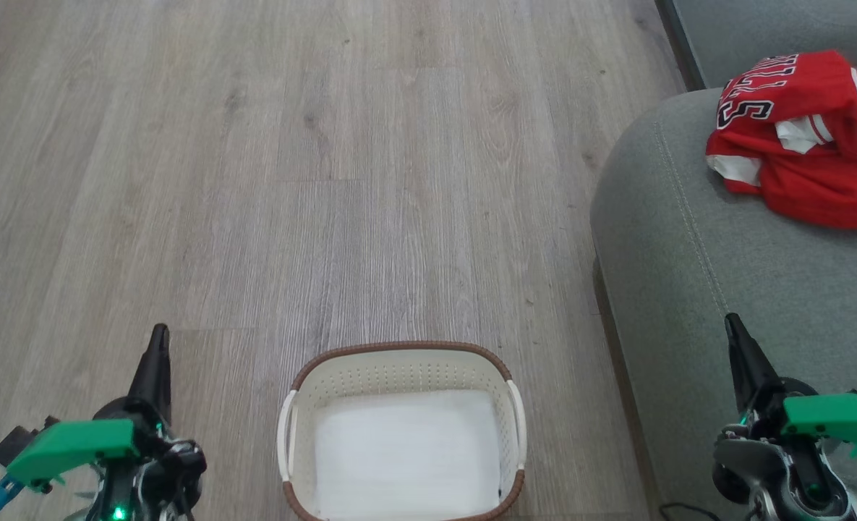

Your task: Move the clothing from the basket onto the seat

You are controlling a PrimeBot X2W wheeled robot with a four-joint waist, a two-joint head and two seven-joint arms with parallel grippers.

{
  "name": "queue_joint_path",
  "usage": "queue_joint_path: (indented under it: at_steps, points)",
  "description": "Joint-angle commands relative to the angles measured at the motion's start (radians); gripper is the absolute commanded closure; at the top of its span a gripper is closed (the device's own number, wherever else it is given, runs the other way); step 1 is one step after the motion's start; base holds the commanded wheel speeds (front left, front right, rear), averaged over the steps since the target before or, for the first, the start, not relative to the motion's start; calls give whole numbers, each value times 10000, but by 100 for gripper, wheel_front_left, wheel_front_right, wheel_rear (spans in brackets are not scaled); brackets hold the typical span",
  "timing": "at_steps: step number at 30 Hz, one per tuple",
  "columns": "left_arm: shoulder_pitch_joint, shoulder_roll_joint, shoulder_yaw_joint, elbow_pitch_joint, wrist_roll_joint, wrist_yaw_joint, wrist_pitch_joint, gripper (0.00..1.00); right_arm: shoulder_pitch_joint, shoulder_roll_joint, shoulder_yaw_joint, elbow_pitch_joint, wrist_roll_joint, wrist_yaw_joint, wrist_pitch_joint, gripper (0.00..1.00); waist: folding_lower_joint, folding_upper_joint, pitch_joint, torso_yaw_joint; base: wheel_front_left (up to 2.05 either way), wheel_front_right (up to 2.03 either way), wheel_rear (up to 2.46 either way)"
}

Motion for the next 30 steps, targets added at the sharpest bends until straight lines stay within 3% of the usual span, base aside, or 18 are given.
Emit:
queue_joint_path:
  at_steps: [1,30]
  points:
    - [-482,85,365,-357,-20,-65,83,100,-515,-58,177,-380,57,83,32,100,0,0,0,1,0,0,0]
    - [-481,85,360,-359,-23,-65,79,100,-515,-58,178,-380,58,83,32,100,0,0,0,1,0,0,0]
